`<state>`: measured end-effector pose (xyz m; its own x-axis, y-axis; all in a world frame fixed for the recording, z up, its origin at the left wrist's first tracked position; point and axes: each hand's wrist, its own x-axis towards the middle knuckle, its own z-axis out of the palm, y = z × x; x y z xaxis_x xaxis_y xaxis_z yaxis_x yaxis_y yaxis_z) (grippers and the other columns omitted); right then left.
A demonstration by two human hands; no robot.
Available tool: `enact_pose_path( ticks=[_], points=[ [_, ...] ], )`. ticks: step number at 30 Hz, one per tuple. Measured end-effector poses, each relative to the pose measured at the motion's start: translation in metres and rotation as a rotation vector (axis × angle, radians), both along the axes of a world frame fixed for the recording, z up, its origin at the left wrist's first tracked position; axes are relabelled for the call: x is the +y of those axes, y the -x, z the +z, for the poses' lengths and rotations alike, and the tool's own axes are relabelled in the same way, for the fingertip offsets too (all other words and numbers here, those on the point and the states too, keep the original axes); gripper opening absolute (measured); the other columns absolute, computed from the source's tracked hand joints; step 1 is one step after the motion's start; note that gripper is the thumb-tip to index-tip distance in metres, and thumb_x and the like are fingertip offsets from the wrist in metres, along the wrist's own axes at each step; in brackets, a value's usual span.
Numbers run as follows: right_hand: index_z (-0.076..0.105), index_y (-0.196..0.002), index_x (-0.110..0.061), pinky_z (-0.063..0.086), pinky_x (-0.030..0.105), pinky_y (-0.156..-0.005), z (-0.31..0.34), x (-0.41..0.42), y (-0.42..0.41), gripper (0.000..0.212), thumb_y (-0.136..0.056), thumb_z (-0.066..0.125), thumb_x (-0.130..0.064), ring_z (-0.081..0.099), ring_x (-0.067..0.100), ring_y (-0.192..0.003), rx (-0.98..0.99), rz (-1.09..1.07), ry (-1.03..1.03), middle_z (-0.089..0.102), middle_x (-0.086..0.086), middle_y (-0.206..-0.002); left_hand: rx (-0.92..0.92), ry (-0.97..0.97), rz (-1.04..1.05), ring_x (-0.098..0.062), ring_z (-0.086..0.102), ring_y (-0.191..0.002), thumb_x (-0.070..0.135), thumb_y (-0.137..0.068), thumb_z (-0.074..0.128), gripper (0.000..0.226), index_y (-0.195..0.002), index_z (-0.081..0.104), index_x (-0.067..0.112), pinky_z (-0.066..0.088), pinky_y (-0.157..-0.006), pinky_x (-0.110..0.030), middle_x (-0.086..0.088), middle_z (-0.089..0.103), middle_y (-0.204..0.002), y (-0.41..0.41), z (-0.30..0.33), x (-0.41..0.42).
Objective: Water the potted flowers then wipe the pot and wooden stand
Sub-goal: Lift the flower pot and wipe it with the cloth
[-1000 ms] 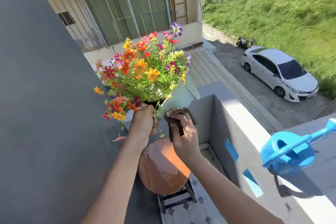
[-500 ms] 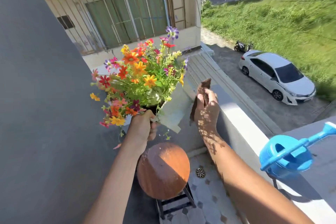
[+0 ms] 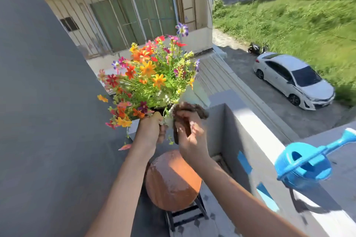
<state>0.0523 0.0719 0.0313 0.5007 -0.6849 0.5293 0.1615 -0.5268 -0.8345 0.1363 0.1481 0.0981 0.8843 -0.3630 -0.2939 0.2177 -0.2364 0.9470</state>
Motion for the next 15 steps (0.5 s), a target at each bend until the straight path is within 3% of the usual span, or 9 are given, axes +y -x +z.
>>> enact_pose_path(
  ticks=[3, 5, 8, 12, 15],
  points=[
    [0.061, -0.103, -0.005, 0.036, 0.010, -0.092, -0.031, 0.009, 0.008, 0.024, -0.087, 0.056, 0.012, 0.052, -0.002, -0.107, 0.035, 0.078, 0.096, 0.057, -0.007, -0.106, 0.001, 0.015, -0.025, -0.014, 0.026, -0.043, 0.009, -0.091, 0.043, 0.027, -0.066, 0.037, 0.016, 0.019, -0.036, -0.017, 0.000, 0.037, -0.050, -0.001, 0.002, 0.005],
    [0.060, -0.100, -0.009, 0.037, 0.009, -0.088, -0.032, 0.007, 0.011, 0.025, -0.087, 0.056, 0.012, 0.053, -0.001, -0.103, 0.030, 0.027, 0.011, 0.056, -0.012, -0.104, -0.007, 0.030, -0.058, -0.014, 0.025, -0.042, 0.007, -0.089, 0.042, 0.028, -0.064, 0.034, 0.017, 0.020, -0.035, -0.017, 0.001, 0.037, -0.049, -0.001, 0.002, 0.006],
    [0.060, -0.104, -0.017, 0.041, 0.012, -0.089, -0.012, 0.000, 0.008, 0.026, -0.089, 0.056, 0.004, 0.056, -0.004, -0.104, -0.020, 0.008, -0.126, 0.061, -0.003, -0.106, -0.061, -0.013, -0.063, -0.013, 0.025, -0.040, 0.008, -0.088, 0.041, 0.030, -0.060, 0.035, 0.018, 0.019, -0.036, -0.016, 0.001, 0.037, -0.047, -0.001, 0.000, 0.005],
    [0.054, -0.115, -0.014, 0.051, 0.016, -0.080, 0.023, -0.031, 0.003, 0.018, -0.098, 0.051, -0.008, 0.057, 0.012, -0.105, -0.095, 0.118, -0.461, 0.062, -0.002, -0.101, -0.161, -0.055, -0.103, -0.019, 0.025, -0.045, 0.011, -0.085, 0.040, 0.043, -0.044, 0.036, 0.024, 0.020, -0.039, -0.020, -0.014, 0.037, -0.060, 0.000, -0.001, 0.006],
    [0.062, -0.115, -0.016, 0.051, 0.022, -0.088, 0.050, -0.057, 0.003, 0.019, -0.097, 0.056, -0.013, 0.064, 0.005, -0.099, -0.203, 0.043, -0.411, 0.068, -0.007, -0.106, -0.153, -0.040, -0.093, -0.018, 0.019, -0.050, 0.012, -0.083, 0.041, 0.037, -0.049, 0.034, 0.021, 0.016, -0.039, -0.019, -0.018, 0.037, -0.069, 0.003, -0.002, 0.009]
  ],
)
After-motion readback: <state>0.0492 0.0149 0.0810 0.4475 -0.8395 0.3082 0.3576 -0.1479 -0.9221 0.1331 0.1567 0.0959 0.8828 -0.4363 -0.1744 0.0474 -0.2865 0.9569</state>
